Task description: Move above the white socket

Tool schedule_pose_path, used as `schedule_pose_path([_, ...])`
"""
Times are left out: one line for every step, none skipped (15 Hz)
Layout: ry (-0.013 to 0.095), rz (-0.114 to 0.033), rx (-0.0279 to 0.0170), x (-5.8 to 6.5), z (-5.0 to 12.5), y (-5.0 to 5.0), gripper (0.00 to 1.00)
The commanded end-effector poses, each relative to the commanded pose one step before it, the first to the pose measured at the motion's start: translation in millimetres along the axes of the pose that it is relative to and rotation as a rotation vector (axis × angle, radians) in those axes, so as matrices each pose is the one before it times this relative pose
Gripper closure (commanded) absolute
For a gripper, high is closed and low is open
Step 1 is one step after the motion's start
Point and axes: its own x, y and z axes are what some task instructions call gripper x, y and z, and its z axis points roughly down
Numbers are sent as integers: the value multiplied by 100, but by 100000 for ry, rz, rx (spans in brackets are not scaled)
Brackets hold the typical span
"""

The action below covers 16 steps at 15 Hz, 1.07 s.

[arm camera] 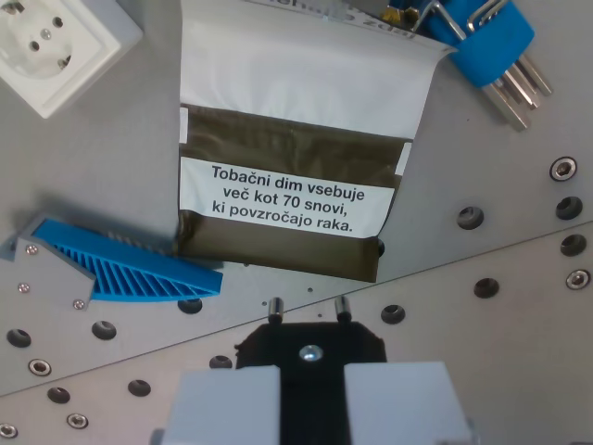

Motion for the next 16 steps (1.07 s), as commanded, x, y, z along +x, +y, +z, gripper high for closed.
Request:
schedule_pose_path([50,57,17,-3,4,5,100])
schedule_pose_path([32,1,-1,0,0,0,100])
schedule_pose_path([27,-53,12,0,2,-1,100])
schedule_pose_path([9,-139,-5,1,5,-4,100])
schedule_pose_path([7,-135,27,3,9,-8,100])
schedule_pose_path([8,-308,27,5,17,-13,100])
schedule_pose_path([6,-351,36,8,26,-21,100])
schedule_pose_path([34,-537,22,12,38,-31,100])
schedule_pose_path([14,-623,24,17,53,-42,100])
schedule_pose_path([15,-721,57,22,71,-54,100])
schedule_pose_path([2,-839,51,29,91,-68,100])
schedule_pose_path([103,-934,101,38,112,-83,100])
schedule_pose_path([212,-956,129,49,134,-97,100])
schedule_pose_path([255,-835,124,52,125,-83,100])
schedule_pose_path([290,-1045,156,65,144,-91,100])
schedule_pose_path([255,-1118,164,77,163,-100,100])
